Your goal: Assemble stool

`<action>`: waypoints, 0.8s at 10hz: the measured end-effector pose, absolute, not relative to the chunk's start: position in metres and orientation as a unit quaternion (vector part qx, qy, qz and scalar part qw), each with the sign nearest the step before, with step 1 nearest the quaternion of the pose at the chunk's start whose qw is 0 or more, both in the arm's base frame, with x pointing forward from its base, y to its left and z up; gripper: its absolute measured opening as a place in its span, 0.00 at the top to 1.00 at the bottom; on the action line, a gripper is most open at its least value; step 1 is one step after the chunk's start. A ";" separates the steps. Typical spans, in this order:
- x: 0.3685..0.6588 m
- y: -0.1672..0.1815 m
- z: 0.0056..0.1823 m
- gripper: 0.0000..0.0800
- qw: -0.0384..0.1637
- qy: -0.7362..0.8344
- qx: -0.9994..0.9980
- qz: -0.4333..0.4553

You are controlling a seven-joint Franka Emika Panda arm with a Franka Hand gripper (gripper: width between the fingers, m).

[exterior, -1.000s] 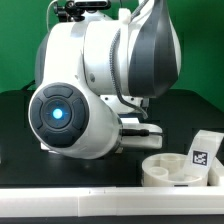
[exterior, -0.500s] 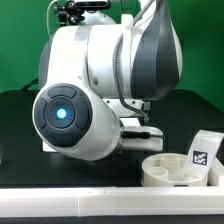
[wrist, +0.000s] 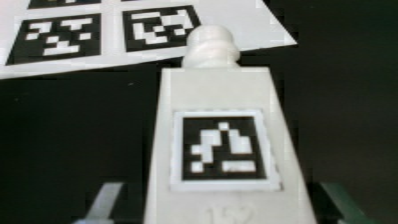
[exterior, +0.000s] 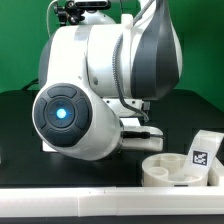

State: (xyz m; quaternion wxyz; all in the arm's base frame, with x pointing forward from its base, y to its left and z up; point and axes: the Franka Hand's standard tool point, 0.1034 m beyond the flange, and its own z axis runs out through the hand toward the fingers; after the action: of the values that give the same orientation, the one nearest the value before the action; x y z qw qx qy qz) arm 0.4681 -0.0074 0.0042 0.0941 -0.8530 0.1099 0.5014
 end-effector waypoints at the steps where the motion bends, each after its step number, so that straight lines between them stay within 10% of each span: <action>1: 0.473 -0.007 0.011 0.58 0.095 0.106 -0.855 0.499; 5: 0.505 0.010 0.077 0.58 0.090 0.090 -0.851 0.509; 8: 0.517 0.012 0.081 0.58 0.088 0.091 -0.867 0.482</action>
Offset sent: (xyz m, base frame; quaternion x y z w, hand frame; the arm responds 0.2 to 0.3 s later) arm 0.0301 0.0234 0.0765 -0.0025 -0.0474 -0.0139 0.9988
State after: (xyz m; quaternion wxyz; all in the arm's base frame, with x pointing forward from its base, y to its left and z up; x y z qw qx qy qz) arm 0.5169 0.0118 0.0812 0.0884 -0.8667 0.0913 0.4823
